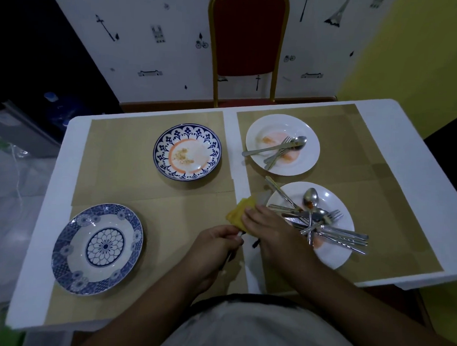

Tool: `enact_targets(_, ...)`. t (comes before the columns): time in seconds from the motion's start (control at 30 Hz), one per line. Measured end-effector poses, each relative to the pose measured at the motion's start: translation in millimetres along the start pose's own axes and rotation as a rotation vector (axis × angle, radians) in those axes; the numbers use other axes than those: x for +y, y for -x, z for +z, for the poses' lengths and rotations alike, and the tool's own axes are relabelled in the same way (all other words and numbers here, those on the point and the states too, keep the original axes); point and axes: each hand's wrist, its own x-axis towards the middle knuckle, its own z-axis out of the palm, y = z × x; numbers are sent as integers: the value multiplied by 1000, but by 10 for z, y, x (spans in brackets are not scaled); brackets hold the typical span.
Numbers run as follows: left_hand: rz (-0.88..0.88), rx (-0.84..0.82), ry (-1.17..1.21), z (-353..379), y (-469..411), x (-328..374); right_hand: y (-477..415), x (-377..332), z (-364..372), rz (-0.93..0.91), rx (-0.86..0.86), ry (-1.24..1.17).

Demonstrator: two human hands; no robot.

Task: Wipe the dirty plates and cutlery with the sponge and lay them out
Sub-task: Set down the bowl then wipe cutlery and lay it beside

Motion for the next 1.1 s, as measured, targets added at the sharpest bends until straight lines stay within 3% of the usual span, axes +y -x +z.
enact_targets(0.23,-65,114,-27,-274,178,-124,-339,81,80,152,-27,-102)
enact_targets(0.4,5,258,-42,-603,342,-403,-574,-125,85,305,10,-216)
enact_targets(0.5,16,395,11,-756,328,-562,-613,-222,243,294,-60,-234)
enact_targets(0.73,79,578,-192,-1046,-83,-824,-584,-328,689,226,-307,-280)
enact_targets(0.87,140,624,-397,-1104,-178,-833,-455,-272,842,138,-531,-108)
enact_targets(1.1,262,622,-575,-1170,-163,-892,-322,-296,868,126,-508,75)
